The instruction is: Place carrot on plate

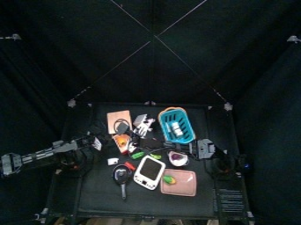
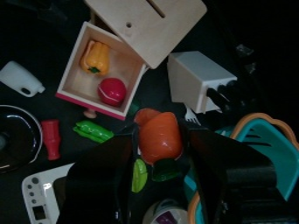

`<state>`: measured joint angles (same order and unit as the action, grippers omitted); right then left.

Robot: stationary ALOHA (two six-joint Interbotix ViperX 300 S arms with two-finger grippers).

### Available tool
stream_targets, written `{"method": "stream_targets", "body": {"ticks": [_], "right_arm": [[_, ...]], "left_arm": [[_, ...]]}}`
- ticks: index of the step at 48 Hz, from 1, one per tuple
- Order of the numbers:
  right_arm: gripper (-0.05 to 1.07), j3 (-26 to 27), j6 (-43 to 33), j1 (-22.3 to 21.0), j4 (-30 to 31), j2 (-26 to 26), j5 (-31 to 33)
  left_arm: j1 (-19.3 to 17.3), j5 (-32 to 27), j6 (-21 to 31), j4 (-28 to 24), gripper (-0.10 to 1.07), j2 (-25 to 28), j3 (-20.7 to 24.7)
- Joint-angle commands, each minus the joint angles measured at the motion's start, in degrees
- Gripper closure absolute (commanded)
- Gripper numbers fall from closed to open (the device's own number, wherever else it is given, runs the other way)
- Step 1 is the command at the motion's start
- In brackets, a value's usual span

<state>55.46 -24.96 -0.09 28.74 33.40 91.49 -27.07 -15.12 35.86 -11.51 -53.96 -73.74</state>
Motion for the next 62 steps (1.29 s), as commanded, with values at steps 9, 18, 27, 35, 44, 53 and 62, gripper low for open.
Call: {"method": "stream_targets", "body": {"ticks": [9,18,27,35,44,53,62], "right_arm": [[0.36,-6.3,-1.8,1.6,1.4,-8.9,1.4],[0.36,-20.3,-7.3,1.5,1.3,-17.9,-2.3],[0.36,-38.6,-15.6,2.3,1.1,-29.0,-12.4],[0.36,-52.6,-24.8,5.4,1.6,-38.0,-21.2],[0.36,-67.9,-32.3,10.5,1.7,-45.6,-30.2],[0.36,-79.5,-37.4,14.8,1.4,-51.8,-39.0],[0.36,-93.0,-43.7,19.2,-0.4,-59.2,-48.6]], "left_arm": [[-0.3,0.3,0.0,-0.2,0.18,0.1,0.7],[-0.2,0.3,0.0,-0.3,0.18,0.1,1.0],[-0.4,0.3,0.0,-0.2,0.18,0.1,1.4],[-0.5,0.3,0.0,-0.3,0.18,0.1,1.9],[-0.4,0.5,-0.1,-0.3,0.18,0.1,2.1],[-0.1,0.8,-0.2,-0.3,0.18,0.1,2.3],[1.6,1.2,-0.2,-0.4,0.18,0.1,2.3]]}}
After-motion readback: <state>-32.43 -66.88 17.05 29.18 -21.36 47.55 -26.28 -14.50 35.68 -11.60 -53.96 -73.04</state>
